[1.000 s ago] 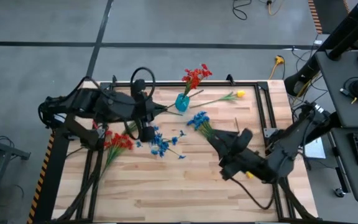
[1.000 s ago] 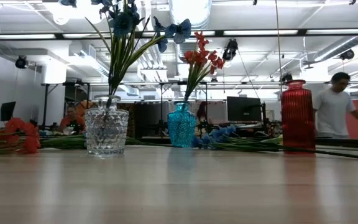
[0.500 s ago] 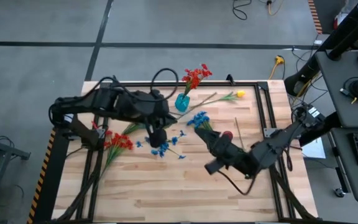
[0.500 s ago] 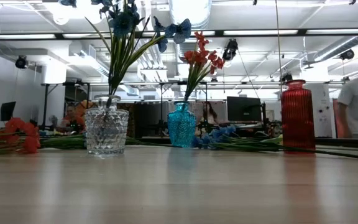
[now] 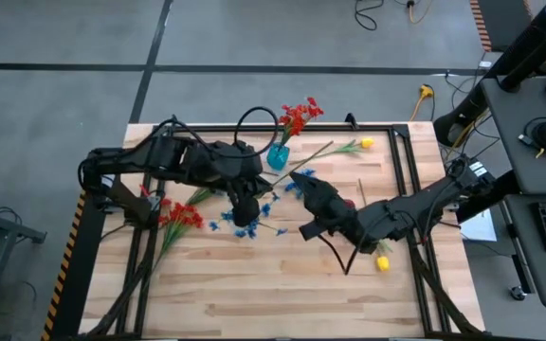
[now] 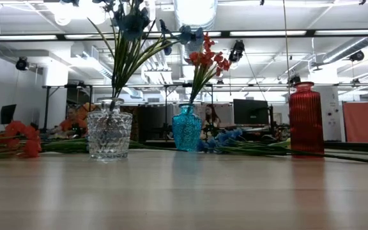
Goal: Sort flowers into vase by color
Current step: Put the middle yellow flower into the red vase
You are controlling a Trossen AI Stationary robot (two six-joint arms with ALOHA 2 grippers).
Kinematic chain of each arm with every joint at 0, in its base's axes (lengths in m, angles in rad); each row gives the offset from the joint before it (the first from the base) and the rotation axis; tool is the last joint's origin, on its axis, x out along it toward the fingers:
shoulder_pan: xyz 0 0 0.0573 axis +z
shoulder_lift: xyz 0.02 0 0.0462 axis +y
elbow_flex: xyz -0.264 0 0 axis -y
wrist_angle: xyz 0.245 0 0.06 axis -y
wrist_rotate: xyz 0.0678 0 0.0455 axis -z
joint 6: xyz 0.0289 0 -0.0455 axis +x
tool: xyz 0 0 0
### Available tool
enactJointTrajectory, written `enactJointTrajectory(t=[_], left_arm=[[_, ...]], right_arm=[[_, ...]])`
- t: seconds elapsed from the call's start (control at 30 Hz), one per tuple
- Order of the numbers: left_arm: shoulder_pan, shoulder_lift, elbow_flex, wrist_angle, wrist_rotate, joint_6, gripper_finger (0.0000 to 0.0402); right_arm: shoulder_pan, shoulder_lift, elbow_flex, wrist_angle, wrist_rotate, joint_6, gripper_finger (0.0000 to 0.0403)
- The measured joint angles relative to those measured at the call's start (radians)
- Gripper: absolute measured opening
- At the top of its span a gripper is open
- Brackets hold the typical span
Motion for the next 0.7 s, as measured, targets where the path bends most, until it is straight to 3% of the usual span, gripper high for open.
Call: enactJointTrajectory(t=[0.4, 0.7], left_arm=[[-0.002, 0.001, 0.0, -0.013, 0.0, -0.026, 0.0], [-0.002, 0.001, 0.006, -0.016, 0.0, -0.026, 0.0002]], right_arm=[[-0.086, 0.0, 0.0, -0.011, 0.0, 0.002, 0.0226], [-0.102, 0.0, 0.0, -0.014, 0.003, -0.034, 0.0119]])
